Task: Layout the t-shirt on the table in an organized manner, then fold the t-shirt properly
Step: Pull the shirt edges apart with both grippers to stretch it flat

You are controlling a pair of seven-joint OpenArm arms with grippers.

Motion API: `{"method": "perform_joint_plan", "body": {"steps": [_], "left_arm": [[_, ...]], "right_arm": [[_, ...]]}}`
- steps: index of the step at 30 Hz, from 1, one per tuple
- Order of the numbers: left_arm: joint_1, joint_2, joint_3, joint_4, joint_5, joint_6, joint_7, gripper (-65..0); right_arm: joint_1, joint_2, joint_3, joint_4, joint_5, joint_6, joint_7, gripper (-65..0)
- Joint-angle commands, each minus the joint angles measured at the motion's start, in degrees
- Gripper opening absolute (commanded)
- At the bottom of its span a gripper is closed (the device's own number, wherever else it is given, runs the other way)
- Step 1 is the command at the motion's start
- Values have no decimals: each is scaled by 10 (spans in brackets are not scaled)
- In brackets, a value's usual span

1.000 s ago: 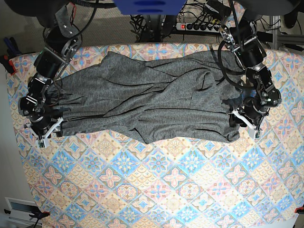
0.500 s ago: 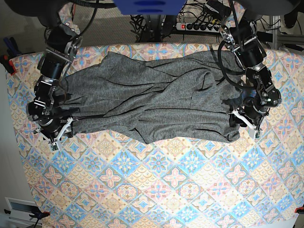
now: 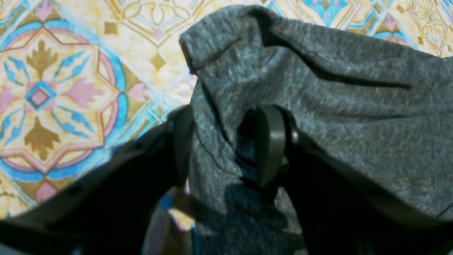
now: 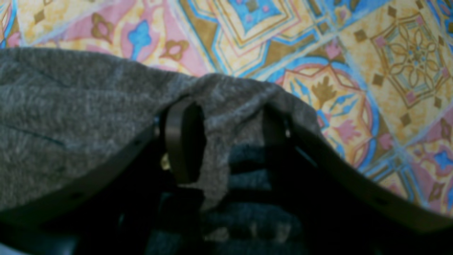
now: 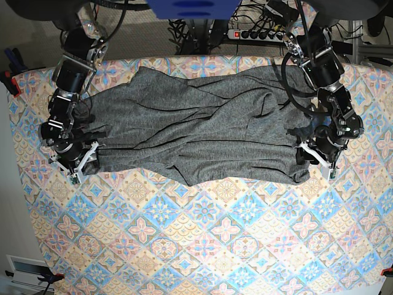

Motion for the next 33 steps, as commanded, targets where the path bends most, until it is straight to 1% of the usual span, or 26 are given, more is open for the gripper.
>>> {"method": "perform_joint_plan", "body": {"steps": [1, 4, 6, 8, 10, 11, 13, 17, 19, 22, 25, 27, 31, 33], "left_arm": [[-6, -2, 1, 3, 6, -1, 18, -390], [-7, -2, 1, 3, 6, -1, 19, -390], [-7, -2, 1, 3, 6, -1, 19, -390], [-7, -2, 1, 3, 6, -1, 19, -390], [-6, -2, 1, 3, 6, -1, 19, -390], [-6, -2, 1, 3, 6, -1, 19, -390], [-6, -2, 5, 3, 6, -1, 19, -391], [-5, -5, 56, 3, 6, -1, 17, -392], [-8, -5, 81, 6, 6, -1, 17, -413], [-16, -3, 86, 7, 6, -1, 17, -484], [-25, -3, 88, 7, 6, -1, 17, -573], [-25, -4, 88, 7, 6, -1, 17, -611], [-22, -8, 89, 7, 6, -1, 17, -616], [-22, -15, 89, 7, 6, -1, 17, -616]], "right_arm": [[7, 9, 0, 7, -4, 0, -6, -370], [6, 9, -2, 7, -5, 0, -5, -373], [6, 9, -3, 5, -5, 0, -5, -402], [6, 9, -4, 3, -5, 0, -5, -464], [7, 9, -8, 3, -5, 0, -8, -548], [7, 9, -16, 3, -5, 0, -8, -589], [7, 9, -35, 3, -5, 0, -8, -646], [7, 9, -44, 5, -5, 0, -5, -650], [7, 8, -42, 9, -5, 0, -5, -650], [7, 8, -21, 10, -5, 0, -5, -650], [7, 8, 21, 10, -5, 0, -5, -650], [7, 8, 48, 10, -5, 0, -5, -650], [7, 8, 78, 10, -5, 0, -4, -650], [7, 8, 78, 11, -4, 0, -4, -650]]}}
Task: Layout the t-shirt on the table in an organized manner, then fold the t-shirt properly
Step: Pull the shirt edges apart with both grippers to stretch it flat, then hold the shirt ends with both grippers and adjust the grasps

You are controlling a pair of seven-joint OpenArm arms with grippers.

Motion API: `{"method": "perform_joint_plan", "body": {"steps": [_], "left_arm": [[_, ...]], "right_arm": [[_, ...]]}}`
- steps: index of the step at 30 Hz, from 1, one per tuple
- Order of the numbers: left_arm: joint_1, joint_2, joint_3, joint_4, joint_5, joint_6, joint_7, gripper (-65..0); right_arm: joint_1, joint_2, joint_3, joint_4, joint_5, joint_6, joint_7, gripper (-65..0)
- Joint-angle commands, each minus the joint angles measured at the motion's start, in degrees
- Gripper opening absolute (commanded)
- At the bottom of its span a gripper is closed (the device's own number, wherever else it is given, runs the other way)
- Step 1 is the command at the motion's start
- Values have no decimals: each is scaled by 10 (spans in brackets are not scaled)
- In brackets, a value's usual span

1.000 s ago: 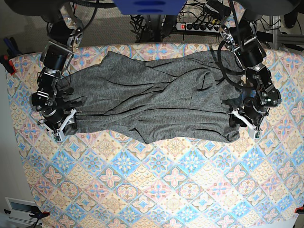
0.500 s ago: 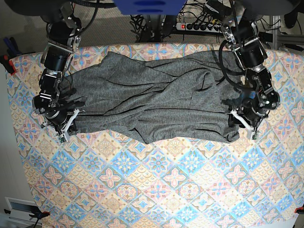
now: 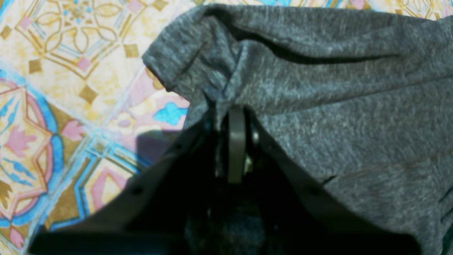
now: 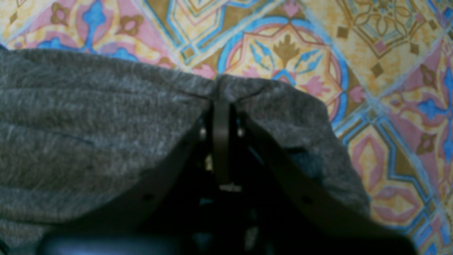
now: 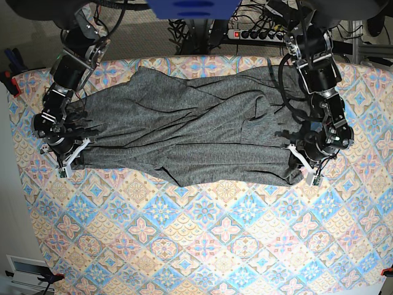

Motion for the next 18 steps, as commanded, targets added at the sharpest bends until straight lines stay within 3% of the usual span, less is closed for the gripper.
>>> {"method": "perform_joint_plan", "body": {"steps": [1, 8, 15, 18], "left_arm": [[-6, -9, 1, 5, 2, -3, 3, -616], [44, -7, -1, 93, 2, -3, 2, -618], [63, -9, -1, 119, 5, -3, 2, -616], [61, -9, 0, 104, 34, -3, 2, -598]], "right_arm": [[11, 10, 1, 12, 1, -3, 3, -650], [10, 7, -2, 155, 1, -3, 4, -650], [10, -14, -3, 167, 0, -3, -2, -650], [9, -17, -3, 166, 0, -3, -2, -650]]}}
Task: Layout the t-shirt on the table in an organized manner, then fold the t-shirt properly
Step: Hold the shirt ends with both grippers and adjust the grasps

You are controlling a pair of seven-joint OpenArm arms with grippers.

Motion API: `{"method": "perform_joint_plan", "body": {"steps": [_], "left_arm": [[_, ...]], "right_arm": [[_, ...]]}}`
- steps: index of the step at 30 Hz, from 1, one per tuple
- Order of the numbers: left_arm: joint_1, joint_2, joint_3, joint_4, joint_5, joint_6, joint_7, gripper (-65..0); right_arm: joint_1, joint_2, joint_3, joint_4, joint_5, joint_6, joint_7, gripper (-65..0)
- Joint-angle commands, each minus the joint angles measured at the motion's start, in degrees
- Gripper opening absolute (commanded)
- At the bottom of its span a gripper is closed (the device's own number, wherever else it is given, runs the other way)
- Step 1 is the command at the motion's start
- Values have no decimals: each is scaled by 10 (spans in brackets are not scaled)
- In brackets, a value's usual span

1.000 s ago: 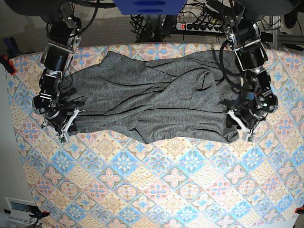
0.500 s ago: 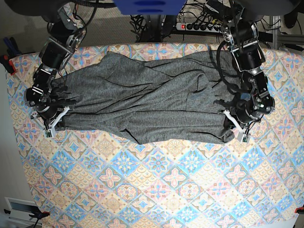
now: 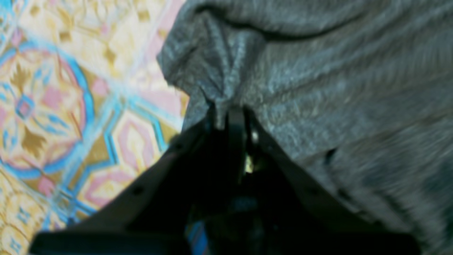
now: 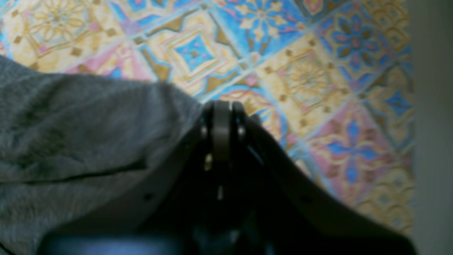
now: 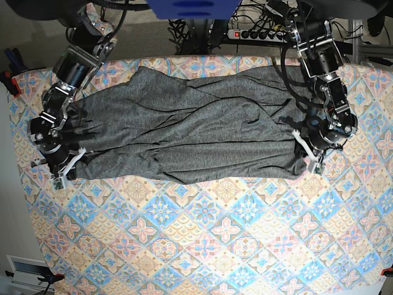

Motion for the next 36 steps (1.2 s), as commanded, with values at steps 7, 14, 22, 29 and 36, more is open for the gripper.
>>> {"method": "perform_joint_plan", "body": {"steps": [7, 14, 22, 29, 36], "left_arm": [[-11, -3, 1, 16, 43, 1, -3, -392], [3, -3, 2, 92, 12, 1, 2, -312], [-5, -3, 1, 132, -28, 1, -4, -309], [-102, -5, 1, 3, -22, 1, -5, -309], [-141, -2, 3, -103, 27, 1, -70, -309]], "right_arm": [[9, -6, 1, 1, 11, -4, 19, -650], [9, -5, 1, -28, 10, -4, 21, -650], [10, -4, 0, -28, -17, -4, 22, -650], [10, -5, 0, -28, -41, -4, 22, -650], [10, -5, 0, -28, -41, -4, 22, -650]]}}
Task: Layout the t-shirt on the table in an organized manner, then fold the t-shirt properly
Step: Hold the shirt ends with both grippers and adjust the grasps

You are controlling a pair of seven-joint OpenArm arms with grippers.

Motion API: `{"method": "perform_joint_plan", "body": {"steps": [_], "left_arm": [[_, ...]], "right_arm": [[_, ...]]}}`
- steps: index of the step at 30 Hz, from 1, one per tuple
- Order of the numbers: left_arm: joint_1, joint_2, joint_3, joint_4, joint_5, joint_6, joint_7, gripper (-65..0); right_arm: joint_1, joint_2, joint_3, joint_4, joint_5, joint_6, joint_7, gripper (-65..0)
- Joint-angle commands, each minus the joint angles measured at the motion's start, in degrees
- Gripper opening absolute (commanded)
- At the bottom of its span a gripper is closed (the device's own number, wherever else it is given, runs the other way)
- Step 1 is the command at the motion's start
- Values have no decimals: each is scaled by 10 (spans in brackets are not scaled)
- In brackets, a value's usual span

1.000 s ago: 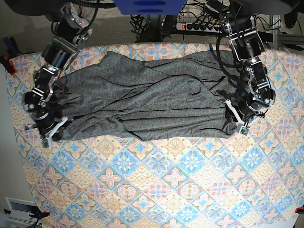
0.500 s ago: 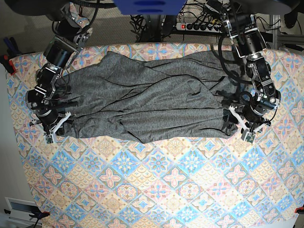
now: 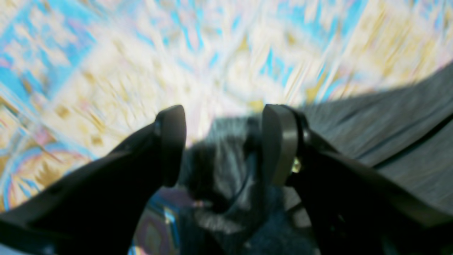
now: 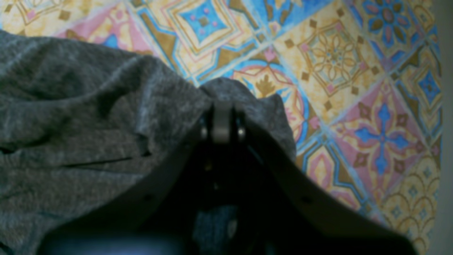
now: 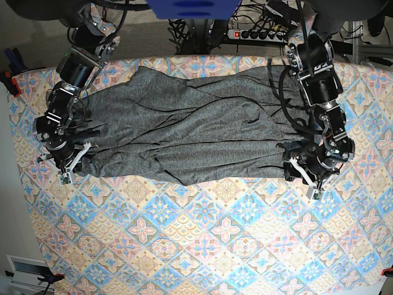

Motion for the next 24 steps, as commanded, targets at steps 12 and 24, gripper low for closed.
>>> {"method": "perform_joint_plan", "body": {"steps": [12, 24], "left_arm": [[-19, 4, -1, -125, 110, 1, -78, -311], [-43, 4, 2, -162, 116, 1, -87, -644]], "right_arm": [[14, 8, 0, 13, 6, -3, 13, -650], [16, 8, 0, 11, 6, -3, 13, -650]]}}
